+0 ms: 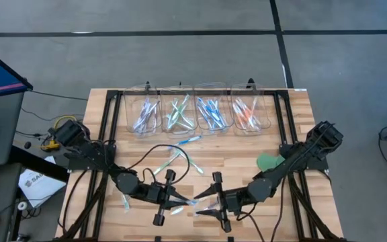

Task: Pick & Place Toothbrushes
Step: Put the blue toothbrush into the middle right transparent bin

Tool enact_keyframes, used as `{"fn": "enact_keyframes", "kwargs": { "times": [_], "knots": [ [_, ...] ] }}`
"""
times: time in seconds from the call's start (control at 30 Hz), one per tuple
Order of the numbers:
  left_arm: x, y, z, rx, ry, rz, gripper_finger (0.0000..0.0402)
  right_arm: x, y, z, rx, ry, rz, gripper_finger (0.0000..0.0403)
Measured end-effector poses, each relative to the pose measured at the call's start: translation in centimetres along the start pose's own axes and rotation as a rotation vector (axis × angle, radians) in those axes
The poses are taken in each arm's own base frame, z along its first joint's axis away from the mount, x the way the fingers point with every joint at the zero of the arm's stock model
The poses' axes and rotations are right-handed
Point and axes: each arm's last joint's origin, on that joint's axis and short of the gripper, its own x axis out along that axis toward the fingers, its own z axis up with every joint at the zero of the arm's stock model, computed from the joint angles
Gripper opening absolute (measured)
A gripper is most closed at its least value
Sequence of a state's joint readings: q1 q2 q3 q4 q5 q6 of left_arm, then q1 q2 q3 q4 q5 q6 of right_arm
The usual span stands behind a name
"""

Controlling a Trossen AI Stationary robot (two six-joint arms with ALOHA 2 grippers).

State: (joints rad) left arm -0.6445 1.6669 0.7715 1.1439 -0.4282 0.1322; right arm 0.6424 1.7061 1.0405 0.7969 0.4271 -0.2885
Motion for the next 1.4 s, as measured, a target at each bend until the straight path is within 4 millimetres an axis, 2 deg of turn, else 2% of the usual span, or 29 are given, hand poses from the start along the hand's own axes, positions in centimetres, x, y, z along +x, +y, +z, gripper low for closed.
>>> {"fn": "enact_keyframes", "kwargs": {
  "times": [0.43,0.7,0.93,1.3,1.4],
  "knots": [
    [0.6,1.3,-0.2,0.004,0.002,0.0,0.0015,0.7,-1.7,-0.6,-0.01,0.019,-0.039,0.0216],
    [0.6,1.4,-0.4,0.001,0.019,0.001,0.0015,0.8,-1.8,-0.6,-0.018,0.014,-0.045,0.0196],
    [0.6,1.5,-0.4,0.006,0.02,0.004,0.0015,0.8,-2.0,-0.6,-0.036,0.015,-0.047,0.0148],
    [0.6,1.5,-0.4,0.013,0.02,0.006,0.0015,0.9,-2.2,-1.1,-0.054,0.054,-0.041,0.0024],
    [0.6,1.5,-0.5,0.0,0.028,0.005,0.0015,1.0,-2.2,-1.3,-0.06,0.065,-0.026,0.0019]
  ]
}}
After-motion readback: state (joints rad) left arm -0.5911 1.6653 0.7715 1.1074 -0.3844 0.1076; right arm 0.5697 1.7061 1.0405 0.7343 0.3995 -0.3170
